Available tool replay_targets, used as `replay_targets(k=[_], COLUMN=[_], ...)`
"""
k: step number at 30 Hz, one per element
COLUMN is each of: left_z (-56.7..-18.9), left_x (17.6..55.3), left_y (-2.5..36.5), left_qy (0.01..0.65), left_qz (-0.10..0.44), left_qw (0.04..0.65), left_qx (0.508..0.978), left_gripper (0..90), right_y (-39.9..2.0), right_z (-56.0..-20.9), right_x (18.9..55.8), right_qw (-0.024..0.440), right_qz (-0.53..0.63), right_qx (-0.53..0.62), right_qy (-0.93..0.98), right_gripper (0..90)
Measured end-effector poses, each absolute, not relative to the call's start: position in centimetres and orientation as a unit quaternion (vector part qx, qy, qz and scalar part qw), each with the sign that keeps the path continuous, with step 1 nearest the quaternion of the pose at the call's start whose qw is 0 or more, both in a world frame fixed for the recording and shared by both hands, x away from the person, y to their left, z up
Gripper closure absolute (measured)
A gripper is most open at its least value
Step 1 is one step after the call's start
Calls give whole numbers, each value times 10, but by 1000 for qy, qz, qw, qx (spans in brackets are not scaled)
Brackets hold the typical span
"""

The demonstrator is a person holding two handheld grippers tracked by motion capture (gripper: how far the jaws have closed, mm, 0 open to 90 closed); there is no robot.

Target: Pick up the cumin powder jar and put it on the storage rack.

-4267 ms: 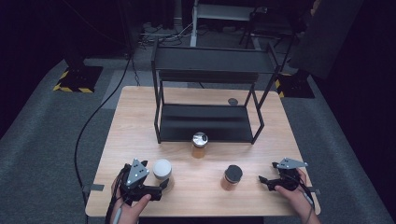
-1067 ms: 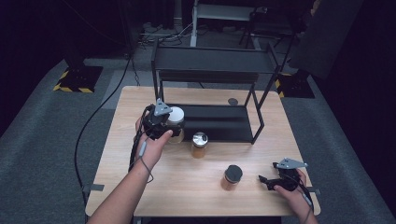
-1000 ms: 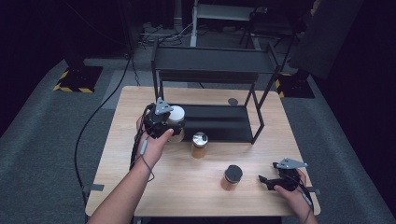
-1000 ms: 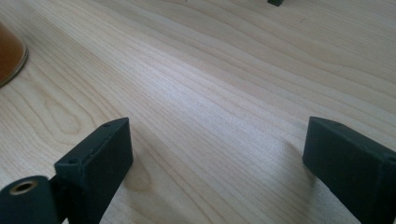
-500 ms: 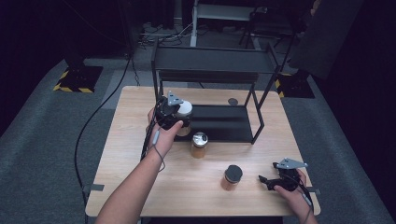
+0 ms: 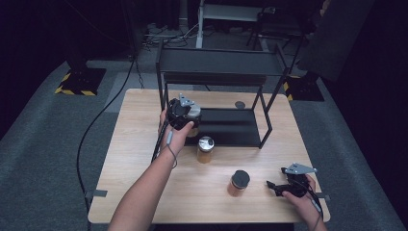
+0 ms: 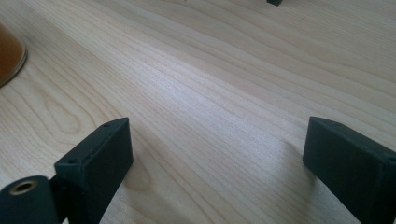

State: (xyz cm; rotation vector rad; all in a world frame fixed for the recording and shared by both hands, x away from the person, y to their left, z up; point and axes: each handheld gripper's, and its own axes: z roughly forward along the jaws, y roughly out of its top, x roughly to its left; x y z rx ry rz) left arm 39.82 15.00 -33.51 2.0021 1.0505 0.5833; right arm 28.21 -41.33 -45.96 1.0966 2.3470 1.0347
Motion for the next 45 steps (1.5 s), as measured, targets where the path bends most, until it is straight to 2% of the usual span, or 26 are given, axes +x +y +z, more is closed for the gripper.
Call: replay_targets(k=[19, 27, 31, 35, 45], left_z=[-365, -366, -358, -347, -326], left_x=[411, 412, 411, 400, 361], left_y=[153, 156, 158, 163, 188], left_qy=[433, 437, 443, 430, 418], left_qz=[227, 222, 222, 241, 247], left_qw=[376, 381, 381, 385, 410], left_qx=[787, 784, 781, 780, 772], left_gripper=[330, 324, 160, 143, 96], right_y=[-413, -413, -413, -413, -413], right_z=[-460, -460, -460, -460, -460], right_x=[282, 282, 282, 282, 281], right_qw=[175, 175, 175, 175, 176], right_qz=[365, 365, 365, 365, 365], right_qx=[387, 387, 387, 387, 389], right_qy=[828, 828, 828, 828, 827], right_gripper=[86, 86, 87, 86, 86])
